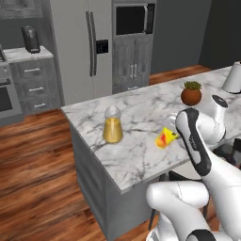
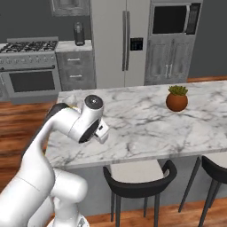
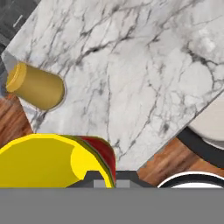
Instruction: Place the pitcher and cup on the dining counter for serving.
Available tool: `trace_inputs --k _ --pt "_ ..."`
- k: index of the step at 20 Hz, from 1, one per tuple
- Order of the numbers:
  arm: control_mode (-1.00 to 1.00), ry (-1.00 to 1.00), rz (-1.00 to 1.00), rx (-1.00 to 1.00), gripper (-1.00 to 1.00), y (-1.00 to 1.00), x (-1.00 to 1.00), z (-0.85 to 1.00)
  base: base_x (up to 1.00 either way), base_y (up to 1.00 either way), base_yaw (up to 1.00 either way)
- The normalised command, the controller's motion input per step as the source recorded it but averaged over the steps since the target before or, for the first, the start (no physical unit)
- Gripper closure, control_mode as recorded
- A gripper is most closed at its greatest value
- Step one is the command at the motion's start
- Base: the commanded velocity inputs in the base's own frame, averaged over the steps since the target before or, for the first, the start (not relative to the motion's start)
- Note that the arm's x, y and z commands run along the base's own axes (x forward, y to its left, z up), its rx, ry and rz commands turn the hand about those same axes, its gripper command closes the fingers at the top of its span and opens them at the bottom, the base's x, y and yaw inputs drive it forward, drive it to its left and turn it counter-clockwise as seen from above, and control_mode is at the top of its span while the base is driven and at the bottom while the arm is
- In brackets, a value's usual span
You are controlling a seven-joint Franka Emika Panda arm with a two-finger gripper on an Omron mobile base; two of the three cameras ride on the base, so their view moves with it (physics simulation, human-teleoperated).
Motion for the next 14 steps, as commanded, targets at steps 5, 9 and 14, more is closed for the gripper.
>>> trace_inputs --k 5,9,14 --pt "-1.00 0.29 -0.19 0.00 1.00 -0.11 0.90 0.00 0.00 0.00 0.00" --pt "-1.00 0.13 0.00 0.00 1.00 0.00 0.12 -0.05 0.00 0.00 0.00" --pt "-1.00 0.05 -0.06 0.00 1.00 0.00 0.79 -0.46 0.00 0.00 0.00"
